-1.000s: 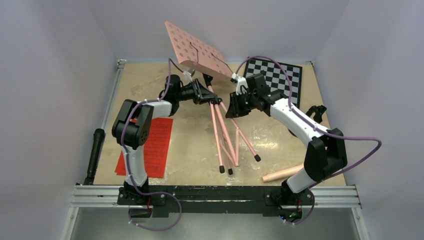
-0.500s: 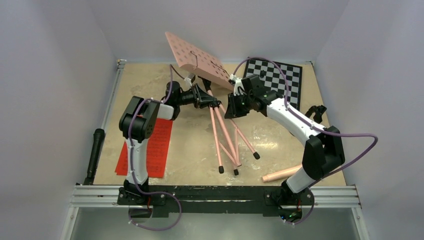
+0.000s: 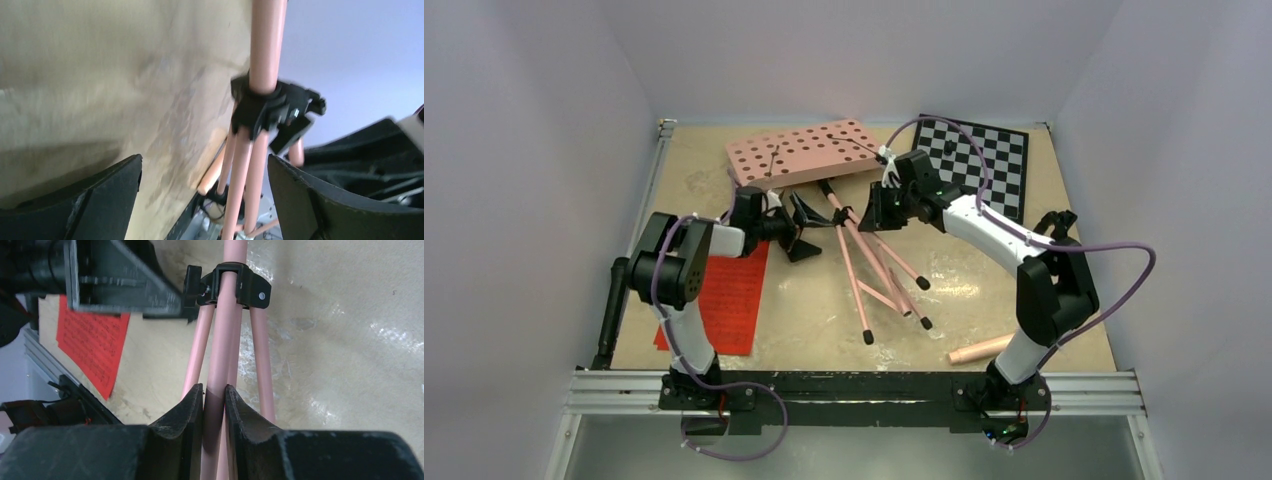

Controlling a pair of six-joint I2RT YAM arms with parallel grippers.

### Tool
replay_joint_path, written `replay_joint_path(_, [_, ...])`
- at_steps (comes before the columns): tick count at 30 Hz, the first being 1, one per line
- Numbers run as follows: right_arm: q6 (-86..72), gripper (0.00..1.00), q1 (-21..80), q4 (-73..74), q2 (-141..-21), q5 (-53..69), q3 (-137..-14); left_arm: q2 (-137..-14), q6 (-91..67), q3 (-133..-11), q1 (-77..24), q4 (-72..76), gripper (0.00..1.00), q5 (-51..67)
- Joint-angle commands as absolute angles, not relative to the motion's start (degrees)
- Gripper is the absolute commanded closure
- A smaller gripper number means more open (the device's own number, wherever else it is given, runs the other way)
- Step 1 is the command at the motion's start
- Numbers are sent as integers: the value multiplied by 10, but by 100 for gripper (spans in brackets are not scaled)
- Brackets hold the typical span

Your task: Pack up the instrument practice props

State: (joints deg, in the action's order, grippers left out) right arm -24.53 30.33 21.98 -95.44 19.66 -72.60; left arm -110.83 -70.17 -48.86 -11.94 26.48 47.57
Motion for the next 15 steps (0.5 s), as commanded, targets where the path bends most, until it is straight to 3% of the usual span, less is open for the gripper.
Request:
replay_joint_path(1, [-305,100,299,80,-964,246,-744,-1034,-563,-462,-121,124,1,530])
replay_joint_path(10, [-369,100,295,17,-977,253,-711,-1007,-425,-435,-122,-118,1,576])
replay_joint_path(15, [-372,100,285,-4,-977,296,-691,-967,-203,-484,-119,-375,1,573])
